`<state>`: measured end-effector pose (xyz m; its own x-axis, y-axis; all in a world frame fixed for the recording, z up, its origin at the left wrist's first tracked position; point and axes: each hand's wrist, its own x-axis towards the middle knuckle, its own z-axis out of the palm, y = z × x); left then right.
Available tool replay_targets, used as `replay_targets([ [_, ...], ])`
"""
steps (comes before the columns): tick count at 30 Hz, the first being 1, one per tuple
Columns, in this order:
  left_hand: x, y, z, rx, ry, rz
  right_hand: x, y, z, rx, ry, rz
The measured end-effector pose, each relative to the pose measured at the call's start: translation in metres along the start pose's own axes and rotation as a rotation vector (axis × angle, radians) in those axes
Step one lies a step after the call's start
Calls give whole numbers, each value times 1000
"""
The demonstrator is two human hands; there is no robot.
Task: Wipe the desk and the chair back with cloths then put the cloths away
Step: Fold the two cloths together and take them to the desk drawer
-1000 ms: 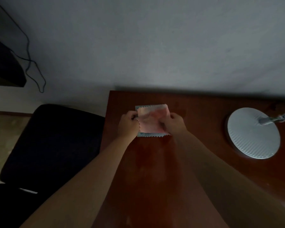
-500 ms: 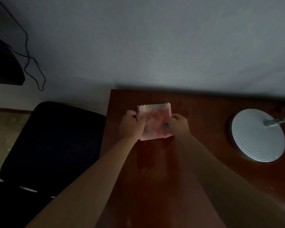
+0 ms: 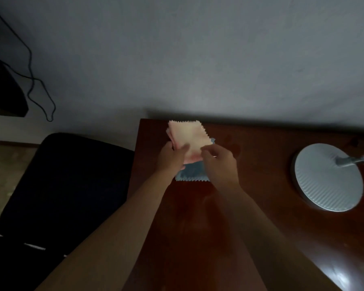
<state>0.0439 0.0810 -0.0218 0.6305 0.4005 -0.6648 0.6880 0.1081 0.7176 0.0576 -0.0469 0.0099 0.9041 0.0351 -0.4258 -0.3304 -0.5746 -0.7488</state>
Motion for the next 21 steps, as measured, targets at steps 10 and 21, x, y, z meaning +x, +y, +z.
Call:
replay_targets([
  [10,-2,-7,-17,418,-310,1,21,41,-9,104,41,259],
  [21,-7,-23,-4,476,145,32,27,35,5,131,-1,346],
])
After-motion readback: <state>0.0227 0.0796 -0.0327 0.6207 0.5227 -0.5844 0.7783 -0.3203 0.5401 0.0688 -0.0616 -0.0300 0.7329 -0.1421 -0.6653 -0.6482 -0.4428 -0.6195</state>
